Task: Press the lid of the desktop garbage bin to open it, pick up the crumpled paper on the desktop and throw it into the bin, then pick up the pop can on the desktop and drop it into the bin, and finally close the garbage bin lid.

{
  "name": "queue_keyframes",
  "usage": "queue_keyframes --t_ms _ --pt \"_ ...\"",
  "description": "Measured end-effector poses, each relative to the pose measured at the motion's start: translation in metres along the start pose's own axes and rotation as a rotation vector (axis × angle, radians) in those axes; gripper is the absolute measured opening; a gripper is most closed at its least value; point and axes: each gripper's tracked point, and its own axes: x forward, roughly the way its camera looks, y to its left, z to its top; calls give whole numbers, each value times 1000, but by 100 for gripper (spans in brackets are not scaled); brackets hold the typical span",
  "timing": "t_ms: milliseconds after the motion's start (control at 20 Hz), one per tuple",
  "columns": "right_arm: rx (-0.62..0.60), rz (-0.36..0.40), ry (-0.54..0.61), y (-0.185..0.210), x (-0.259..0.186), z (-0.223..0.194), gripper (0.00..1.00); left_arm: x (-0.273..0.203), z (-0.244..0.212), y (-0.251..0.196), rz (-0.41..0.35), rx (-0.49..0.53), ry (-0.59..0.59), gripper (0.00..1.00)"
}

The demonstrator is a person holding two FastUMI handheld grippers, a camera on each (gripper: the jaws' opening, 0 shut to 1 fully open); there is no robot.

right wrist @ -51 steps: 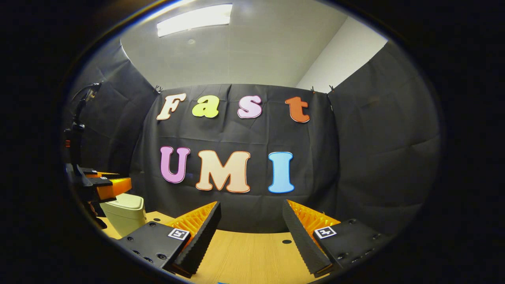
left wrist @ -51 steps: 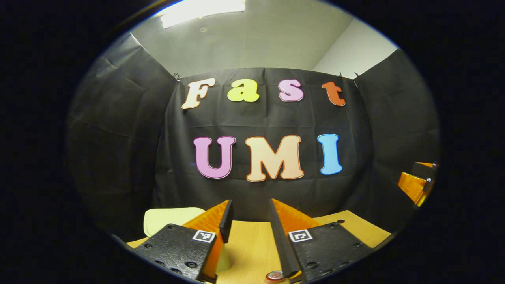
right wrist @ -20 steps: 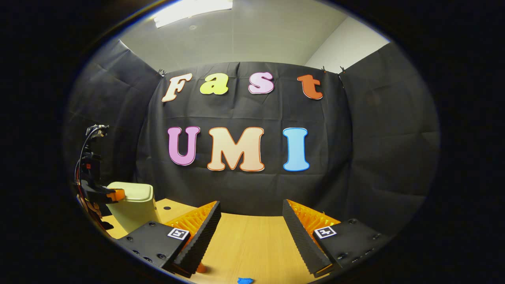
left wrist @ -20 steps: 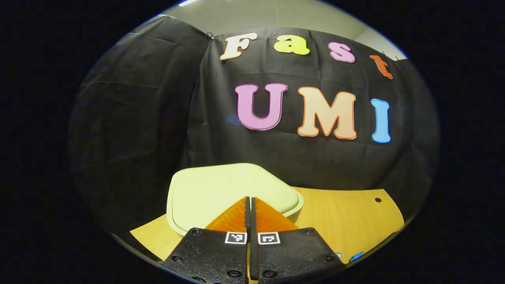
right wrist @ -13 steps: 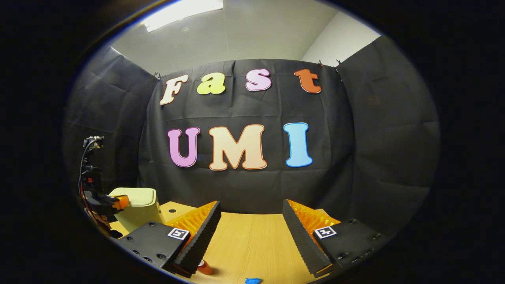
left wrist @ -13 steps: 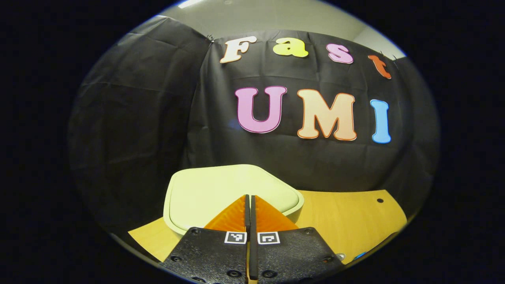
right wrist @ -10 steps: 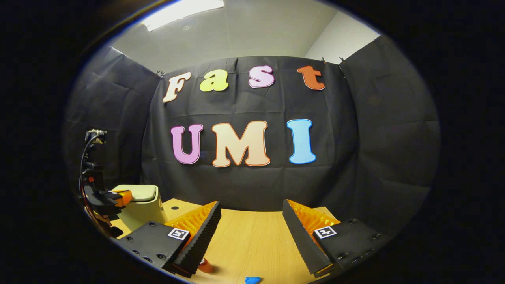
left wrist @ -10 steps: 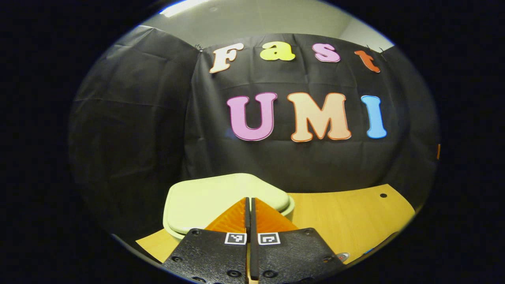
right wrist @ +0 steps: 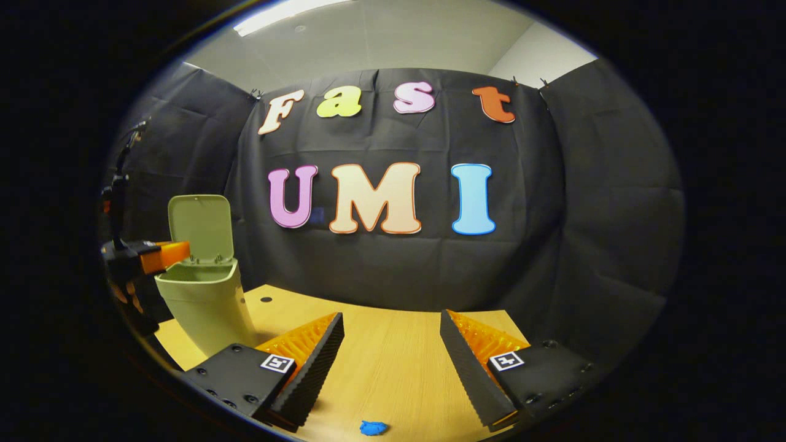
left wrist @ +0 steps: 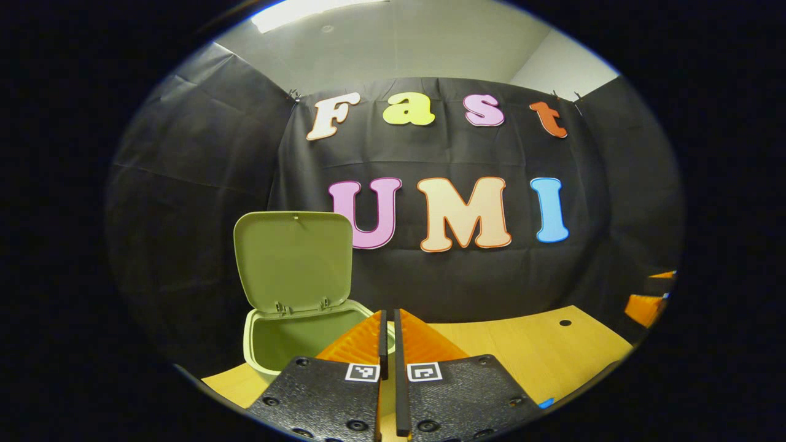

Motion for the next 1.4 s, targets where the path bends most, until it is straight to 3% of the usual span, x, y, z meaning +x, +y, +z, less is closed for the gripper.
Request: queue_keyframes --t_ms 150,250,300,400,450,600,750,800,850,900,950,1000,1250,1350,1400 --pt "-13 17 62 -1 12 -32 99 -12 10 -3 9 16 -23 16" --pt "-19 21 110 -3 21 -55 99 -20 13 -11 -7 23 -25 29" --pt "-21 29 135 -2 24 -67 100 -23 15 -14 -8 31 -26 42" --pt "-32 44 186 -1 31 -91 99 -30 20 -20 -19 45 -37 55" --pt "-40 50 211 -1 33 -101 99 -34 22 -20 -13 53 -45 56" --pt "-68 61 274 -4 42 -137 99 -41 29 -24 -3 74 -62 82" --pt "-83 94 381 -2 45 -182 99 -47 34 -26 4 86 -69 87" --pt "-96 106 412 2 42 -197 99 -48 35 -28 5 87 -68 94" --pt "-114 112 442 4 41 -212 99 -50 35 -27 9 90 -68 89" --pt "-131 120 475 3 38 -227 99 -51 35 -27 11 94 -67 94" --pt "-142 137 516 5 34 -240 99 -53 34 -26 16 99 -63 89" --pt "-150 148 547 6 32 -252 100 -53 34 -26 18 101 -59 94" --pt "-189 168 622 8 29 -286 100 -59 28 -21 38 110 -34 89" --pt "-190 180 653 12 30 -296 94 -61 25 -16 47 118 -25 89" --pt "-180 197 682 16 29 -304 82 -62 24 -14 51 120 -22 89"
